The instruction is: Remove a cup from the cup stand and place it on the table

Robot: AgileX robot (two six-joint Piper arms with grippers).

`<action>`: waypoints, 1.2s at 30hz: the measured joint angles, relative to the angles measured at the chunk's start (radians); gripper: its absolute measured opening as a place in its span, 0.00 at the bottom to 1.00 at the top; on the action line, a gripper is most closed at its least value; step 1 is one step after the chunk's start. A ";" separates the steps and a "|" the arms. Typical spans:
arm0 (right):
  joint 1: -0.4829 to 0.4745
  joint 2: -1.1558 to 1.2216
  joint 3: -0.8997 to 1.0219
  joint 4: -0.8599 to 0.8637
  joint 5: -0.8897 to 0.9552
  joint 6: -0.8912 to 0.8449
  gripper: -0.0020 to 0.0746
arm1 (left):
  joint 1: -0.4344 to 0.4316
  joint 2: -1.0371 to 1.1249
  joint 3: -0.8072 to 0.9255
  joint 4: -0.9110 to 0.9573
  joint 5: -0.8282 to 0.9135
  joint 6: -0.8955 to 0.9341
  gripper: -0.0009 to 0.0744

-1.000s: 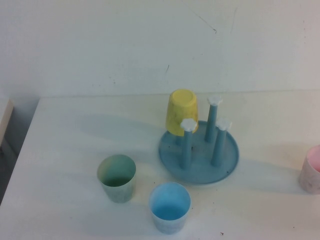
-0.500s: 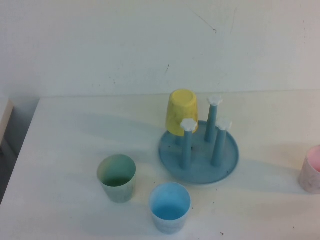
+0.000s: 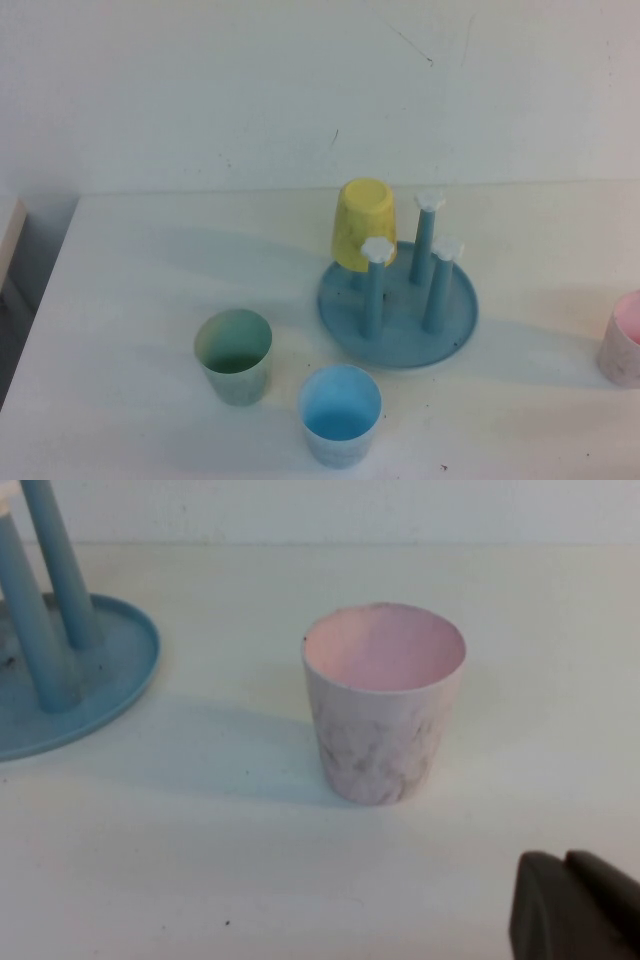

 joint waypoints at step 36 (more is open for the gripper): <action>0.028 0.000 0.000 -0.036 0.000 -0.099 0.02 | 0.000 0.000 0.000 0.000 0.001 0.000 0.01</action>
